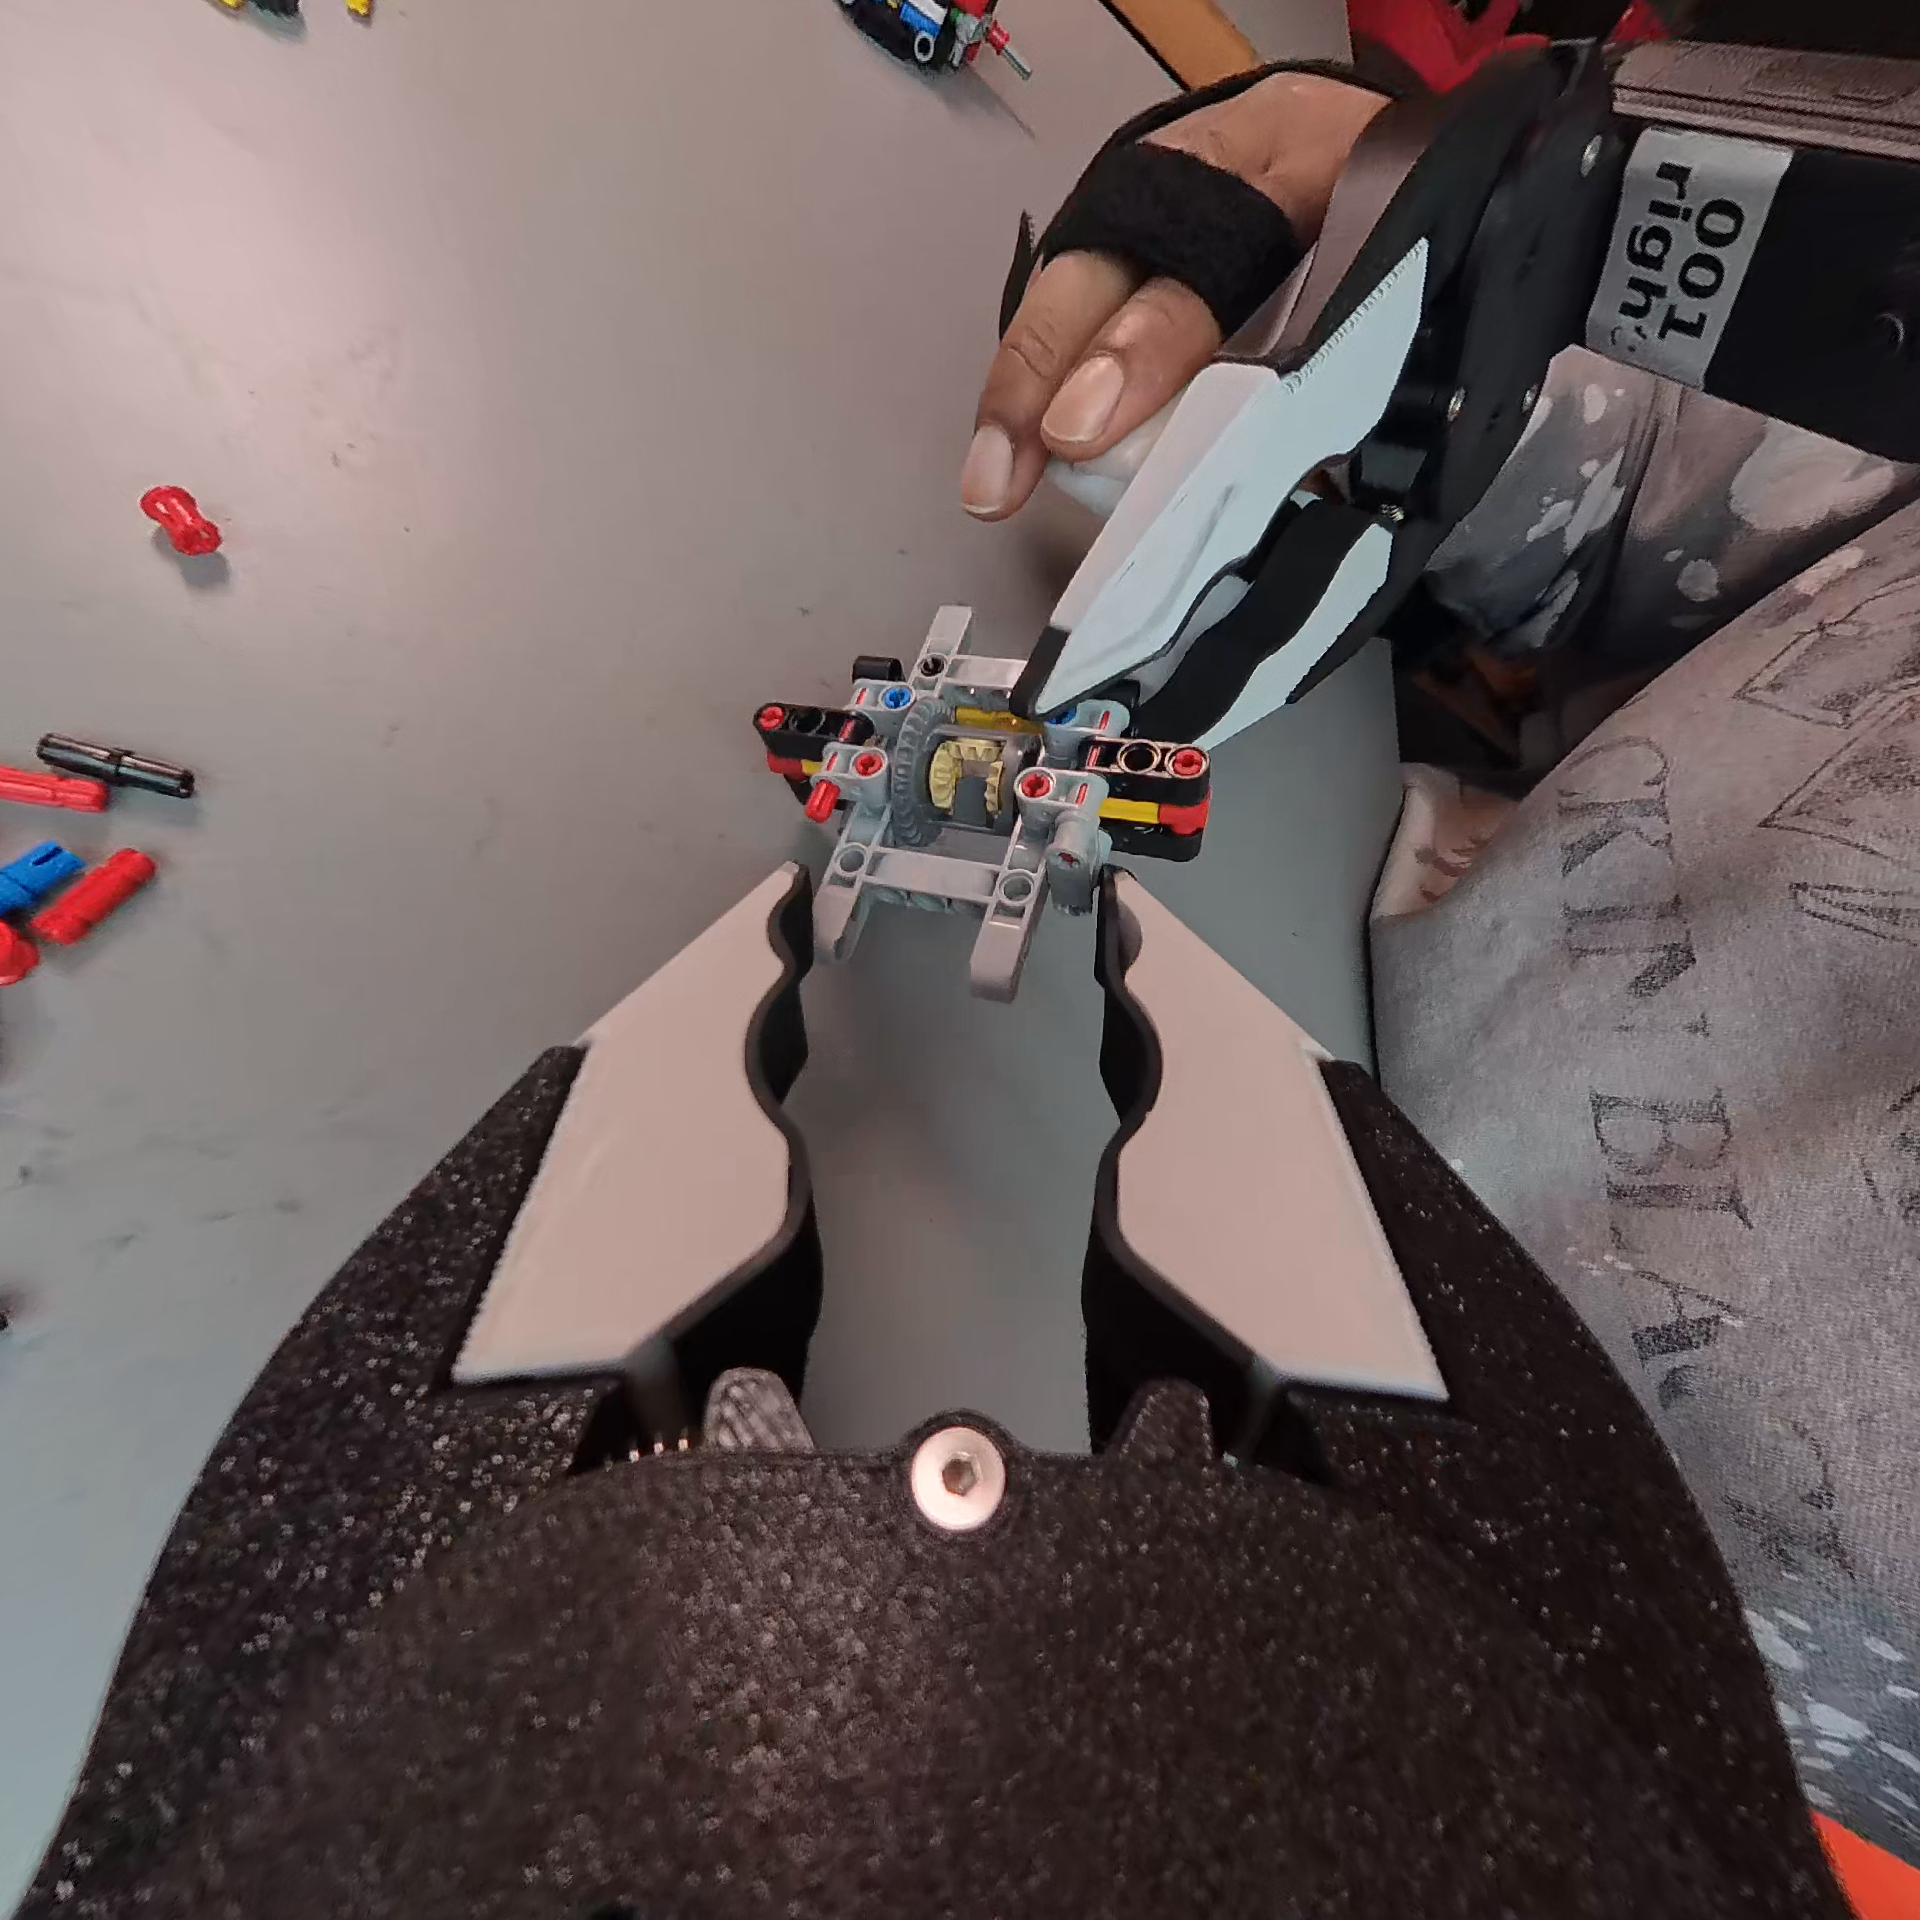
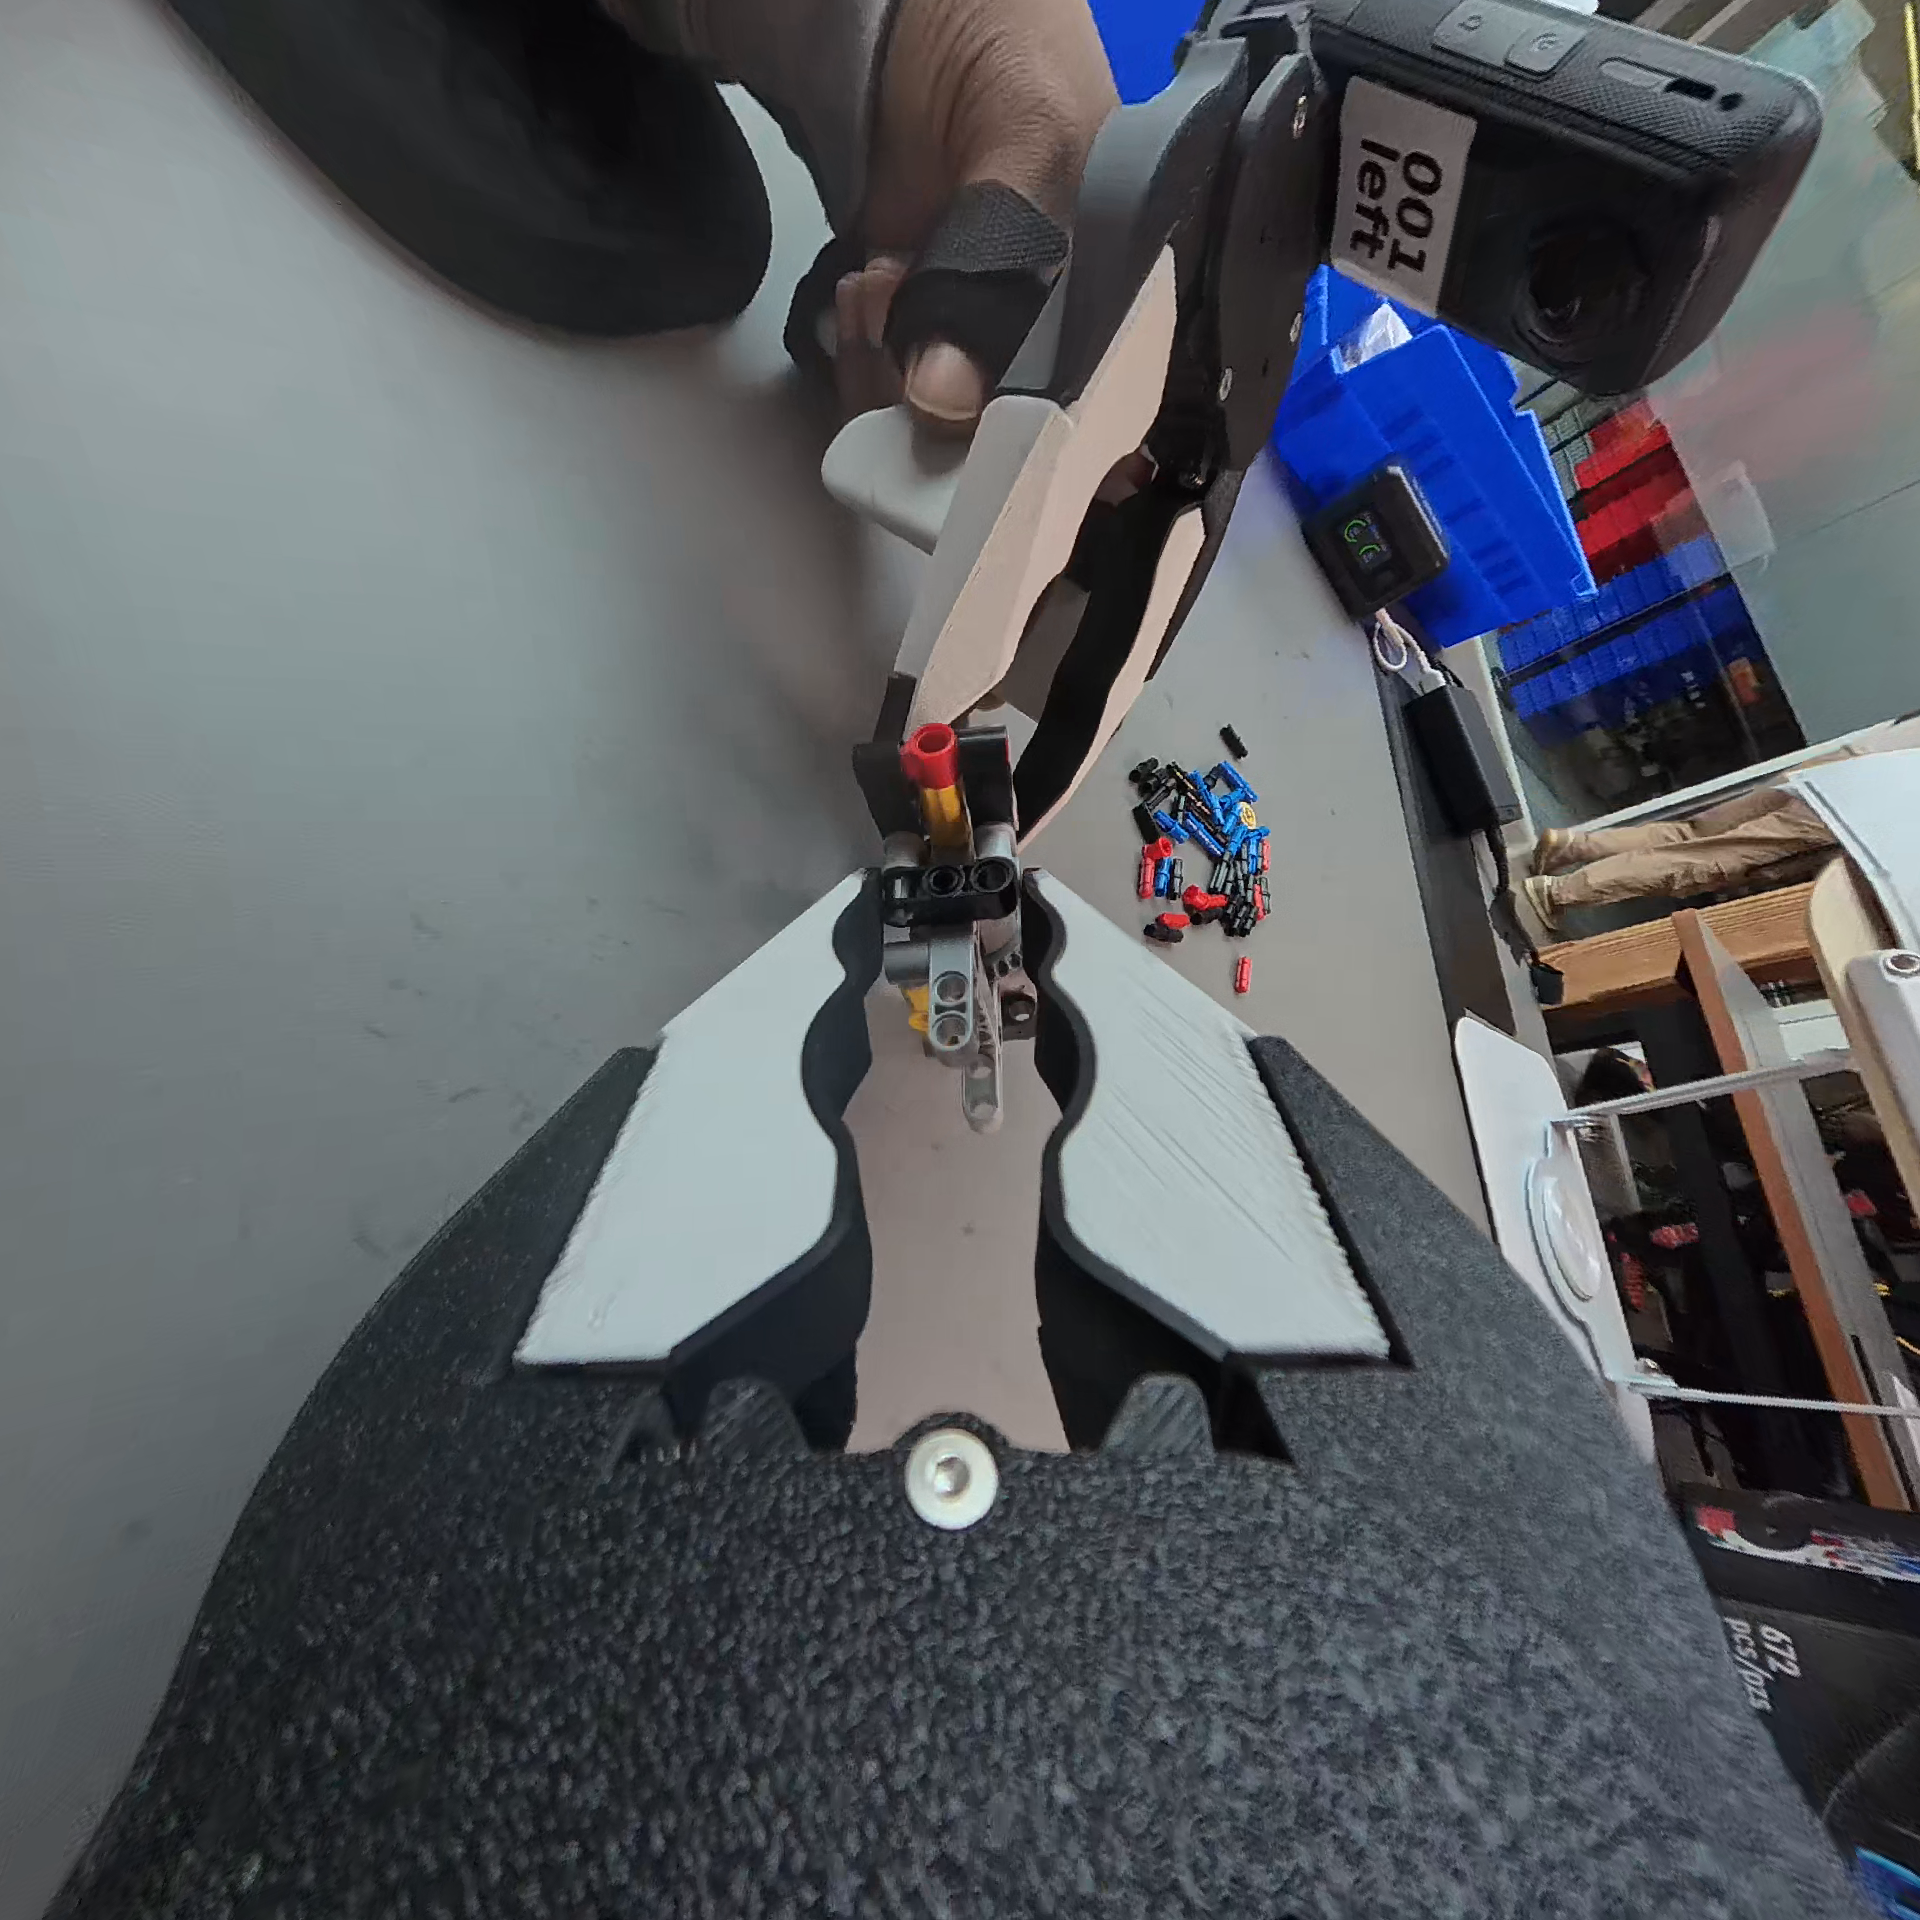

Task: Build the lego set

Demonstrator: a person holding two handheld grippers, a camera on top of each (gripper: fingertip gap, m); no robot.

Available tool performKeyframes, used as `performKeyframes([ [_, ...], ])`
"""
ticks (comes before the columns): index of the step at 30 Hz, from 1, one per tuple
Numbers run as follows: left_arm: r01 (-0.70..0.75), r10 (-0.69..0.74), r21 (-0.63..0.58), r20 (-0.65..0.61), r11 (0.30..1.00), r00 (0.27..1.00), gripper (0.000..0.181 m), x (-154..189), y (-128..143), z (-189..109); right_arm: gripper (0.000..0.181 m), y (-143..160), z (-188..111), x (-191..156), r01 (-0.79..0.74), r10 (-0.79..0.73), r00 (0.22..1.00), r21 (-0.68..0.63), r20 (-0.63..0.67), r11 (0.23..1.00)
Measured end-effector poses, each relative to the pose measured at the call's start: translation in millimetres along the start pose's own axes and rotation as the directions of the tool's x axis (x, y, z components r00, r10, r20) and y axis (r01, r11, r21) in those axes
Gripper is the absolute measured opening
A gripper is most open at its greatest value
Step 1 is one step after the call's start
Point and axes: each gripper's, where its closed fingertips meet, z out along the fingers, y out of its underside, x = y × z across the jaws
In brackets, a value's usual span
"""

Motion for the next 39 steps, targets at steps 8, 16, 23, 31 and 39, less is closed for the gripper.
performKeyframes([
  [8,-0.362,0.352,0.047,0.151,0.931,0.924,0.069,16,-20,-7,0.024,-9,-19,20,-0.275,0.273,0.961,0.165,0.032,0.947],
  [16,-0.479,0.457,0.152,0.157,0.865,0.875,0.029,42,-39,-8,0.024,-26,-28,19,-0.476,0.440,0.878,0.257,0.189,0.841],
  [23,-0.553,0.527,0.085,0.210,0.829,0.823,0.028,43,-36,-7,0.024,-28,-30,17,-0.532,0.477,0.844,0.266,0.245,0.804],
  [31,-0.517,0.495,0.093,0.188,0.851,0.849,0.025,44,-35,0,0.034,-25,-27,13,-0.532,0.480,0.842,0.237,0.246,0.813],
  [39,-0.513,0.487,0.134,0.186,0.848,0.853,0.032,48,-40,1,0.026,-29,-29,8,-0.543,0.473,0.829,0.227,0.298,0.809],
])
